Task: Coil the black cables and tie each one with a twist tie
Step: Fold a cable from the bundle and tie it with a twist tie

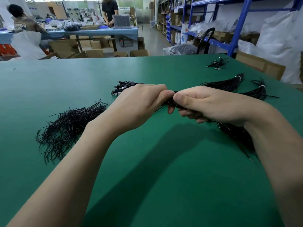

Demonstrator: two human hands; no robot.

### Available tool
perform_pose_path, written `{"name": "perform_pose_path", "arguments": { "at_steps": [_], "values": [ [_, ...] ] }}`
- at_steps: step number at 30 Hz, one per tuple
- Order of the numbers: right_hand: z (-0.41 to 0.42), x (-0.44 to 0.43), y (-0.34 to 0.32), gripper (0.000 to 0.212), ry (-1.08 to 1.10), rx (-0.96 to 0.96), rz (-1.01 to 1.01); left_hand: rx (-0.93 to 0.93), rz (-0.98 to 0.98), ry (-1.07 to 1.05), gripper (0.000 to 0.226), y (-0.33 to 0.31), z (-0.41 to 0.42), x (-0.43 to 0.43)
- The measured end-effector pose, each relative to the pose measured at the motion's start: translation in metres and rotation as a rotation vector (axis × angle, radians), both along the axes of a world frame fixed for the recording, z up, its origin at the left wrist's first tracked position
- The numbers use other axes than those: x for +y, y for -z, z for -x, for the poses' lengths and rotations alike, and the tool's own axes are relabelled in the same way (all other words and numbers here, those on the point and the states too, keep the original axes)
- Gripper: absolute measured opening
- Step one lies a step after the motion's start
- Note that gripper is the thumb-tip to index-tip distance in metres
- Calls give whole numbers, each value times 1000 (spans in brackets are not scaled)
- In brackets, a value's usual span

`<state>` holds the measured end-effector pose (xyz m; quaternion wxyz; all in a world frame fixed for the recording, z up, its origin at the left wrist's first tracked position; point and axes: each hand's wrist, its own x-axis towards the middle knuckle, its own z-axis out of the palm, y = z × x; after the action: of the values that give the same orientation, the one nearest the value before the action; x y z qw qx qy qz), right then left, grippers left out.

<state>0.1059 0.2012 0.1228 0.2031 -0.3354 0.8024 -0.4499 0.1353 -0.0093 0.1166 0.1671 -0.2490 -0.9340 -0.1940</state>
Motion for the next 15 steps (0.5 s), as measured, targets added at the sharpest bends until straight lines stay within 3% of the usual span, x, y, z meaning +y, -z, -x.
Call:
{"name": "perform_pose_path", "arguments": {
  "at_steps": [3, 6, 10, 15],
  "values": [
    [0, 0, 1, 39, 22, -14, 42, -7, -31, 8, 37, 0, 1, 1],
    [0, -3, 2, 30, 63, 187, -102, -79, 11, 20, 40, 1, 3, 1],
    [0, -13, 5, 27, 48, 407, -327, -367, -69, 73, 47, 3, 2, -6],
    [0, -16, 8, 28, 27, 428, -453, -652, -257, 156, 52, 16, 3, -6]
  ]
}}
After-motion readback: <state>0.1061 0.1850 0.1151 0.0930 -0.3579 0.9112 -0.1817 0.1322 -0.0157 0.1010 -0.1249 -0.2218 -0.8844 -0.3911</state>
